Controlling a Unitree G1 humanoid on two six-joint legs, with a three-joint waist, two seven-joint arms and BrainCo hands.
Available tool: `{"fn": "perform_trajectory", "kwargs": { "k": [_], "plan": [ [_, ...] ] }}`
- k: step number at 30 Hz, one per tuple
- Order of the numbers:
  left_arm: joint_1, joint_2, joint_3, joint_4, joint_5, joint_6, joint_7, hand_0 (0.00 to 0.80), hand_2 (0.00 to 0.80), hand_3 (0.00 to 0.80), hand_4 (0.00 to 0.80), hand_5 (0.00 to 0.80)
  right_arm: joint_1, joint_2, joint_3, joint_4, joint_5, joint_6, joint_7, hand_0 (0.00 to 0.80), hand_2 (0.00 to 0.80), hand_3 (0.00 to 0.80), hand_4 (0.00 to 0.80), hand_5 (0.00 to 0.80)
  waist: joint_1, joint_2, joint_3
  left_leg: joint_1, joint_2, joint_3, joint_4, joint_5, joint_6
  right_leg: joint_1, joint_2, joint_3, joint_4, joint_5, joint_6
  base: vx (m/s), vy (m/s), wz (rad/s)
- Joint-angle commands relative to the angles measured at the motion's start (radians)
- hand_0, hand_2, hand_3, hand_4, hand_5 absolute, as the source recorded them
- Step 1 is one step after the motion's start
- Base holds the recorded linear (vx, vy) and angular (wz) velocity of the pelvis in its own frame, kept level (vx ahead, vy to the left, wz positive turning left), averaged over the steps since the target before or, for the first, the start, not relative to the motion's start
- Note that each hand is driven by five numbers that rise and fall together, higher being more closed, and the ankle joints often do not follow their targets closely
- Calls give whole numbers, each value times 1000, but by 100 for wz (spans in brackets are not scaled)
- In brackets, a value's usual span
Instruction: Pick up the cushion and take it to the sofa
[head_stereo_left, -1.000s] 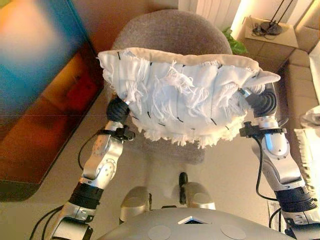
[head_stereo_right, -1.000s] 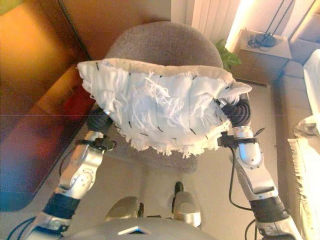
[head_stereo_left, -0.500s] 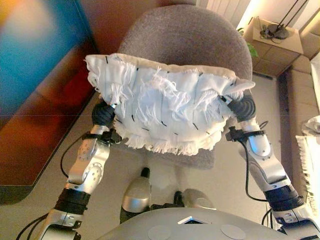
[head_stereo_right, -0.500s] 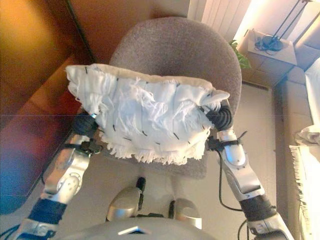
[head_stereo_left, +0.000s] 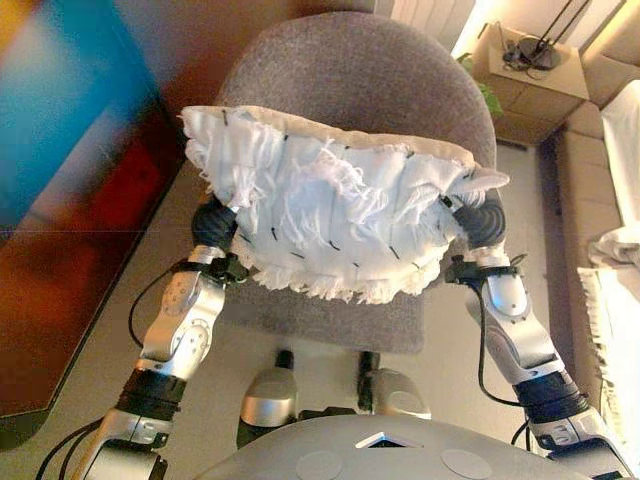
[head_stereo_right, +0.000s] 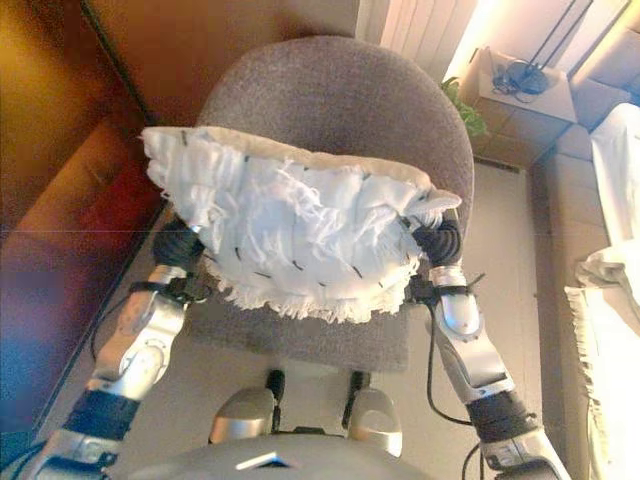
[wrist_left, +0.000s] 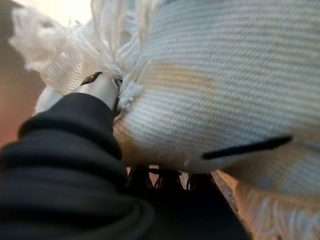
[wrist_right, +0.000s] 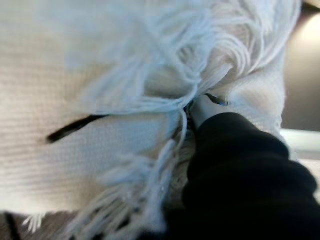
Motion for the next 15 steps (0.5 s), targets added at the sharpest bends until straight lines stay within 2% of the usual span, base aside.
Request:
{"fn": "perform_trajectory", "kwargs": {
  "k": [1, 9, 15],
  "plan": [
    [-130, -54, -66, -10, 58, -61, -28, 800, 800, 800, 800, 800, -100, 8, 18, -28, 37, -50, 19, 800, 800, 800, 800, 800, 5, 14, -83, -27, -1, 33, -64, 66, 19, 1, 1, -43, -13, 19, 52, 279, -68, 4],
    [-248, -124, -89, 193, 75, -34, -34, 800, 800, 800, 800, 800, -204, 77, 49, 185, 35, -16, 40, 800, 800, 800, 800, 800, 3, 15, -95, -13, 40, 107, -66, 51, -12, 31, -34, -98, -50, 24, 63, 189, -39, -2],
    [-325, -161, -132, 301, 128, 15, -18, 800, 800, 800, 800, 800, -275, 133, 77, 352, 80, 7, 21, 800, 800, 800, 800, 800, 24, -3, -64, -26, 62, 107, -17, 30, -20, 28, -61, -118, -21, 25, 86, 140, -89, 10]
  ]
}}
